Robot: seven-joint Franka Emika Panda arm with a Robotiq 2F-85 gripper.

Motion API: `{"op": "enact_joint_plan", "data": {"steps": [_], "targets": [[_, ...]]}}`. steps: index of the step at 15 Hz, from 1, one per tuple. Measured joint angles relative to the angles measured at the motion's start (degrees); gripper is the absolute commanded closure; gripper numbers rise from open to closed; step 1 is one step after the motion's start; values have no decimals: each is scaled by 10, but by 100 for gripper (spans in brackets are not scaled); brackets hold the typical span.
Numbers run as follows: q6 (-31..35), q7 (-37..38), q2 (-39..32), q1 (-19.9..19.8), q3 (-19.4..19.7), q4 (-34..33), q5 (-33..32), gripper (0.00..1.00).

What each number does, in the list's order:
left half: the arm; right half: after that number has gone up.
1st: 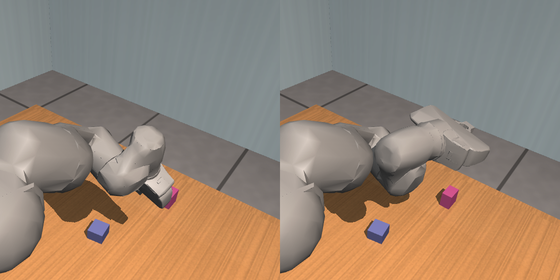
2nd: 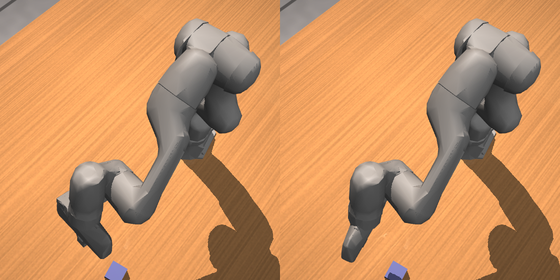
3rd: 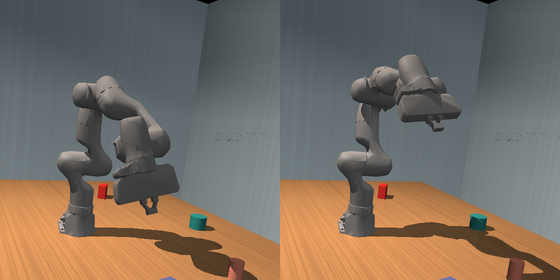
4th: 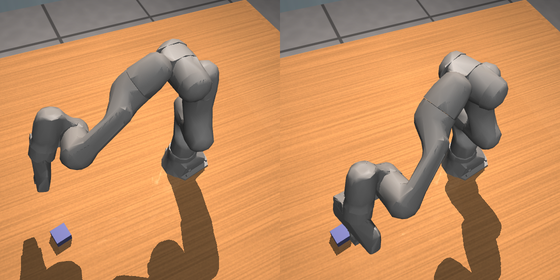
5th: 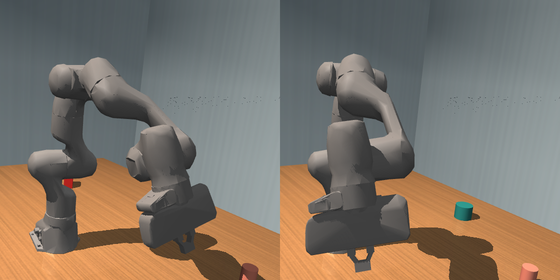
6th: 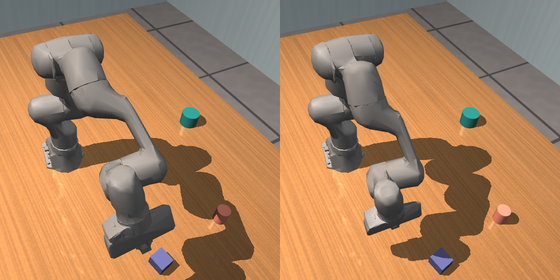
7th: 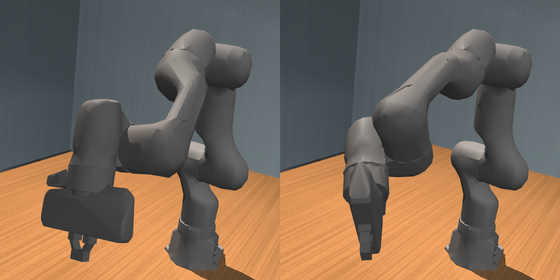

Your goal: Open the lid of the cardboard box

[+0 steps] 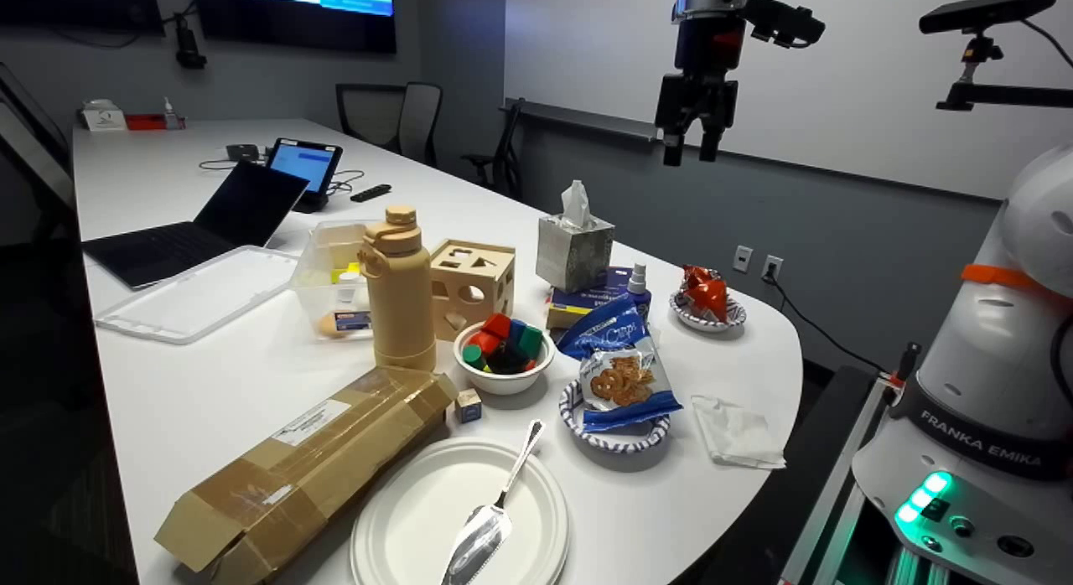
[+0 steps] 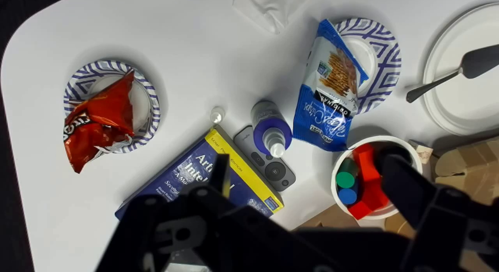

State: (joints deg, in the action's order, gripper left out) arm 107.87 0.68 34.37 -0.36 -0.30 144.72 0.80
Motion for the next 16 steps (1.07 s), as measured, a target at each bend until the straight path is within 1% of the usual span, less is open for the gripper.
{"op": "enact_joint_plan", "data": {"steps": [14, 16], "targets": [[0, 0, -1, 0, 0, 0, 0, 0], [12, 4, -6, 2, -4, 0, 6, 0]]}}
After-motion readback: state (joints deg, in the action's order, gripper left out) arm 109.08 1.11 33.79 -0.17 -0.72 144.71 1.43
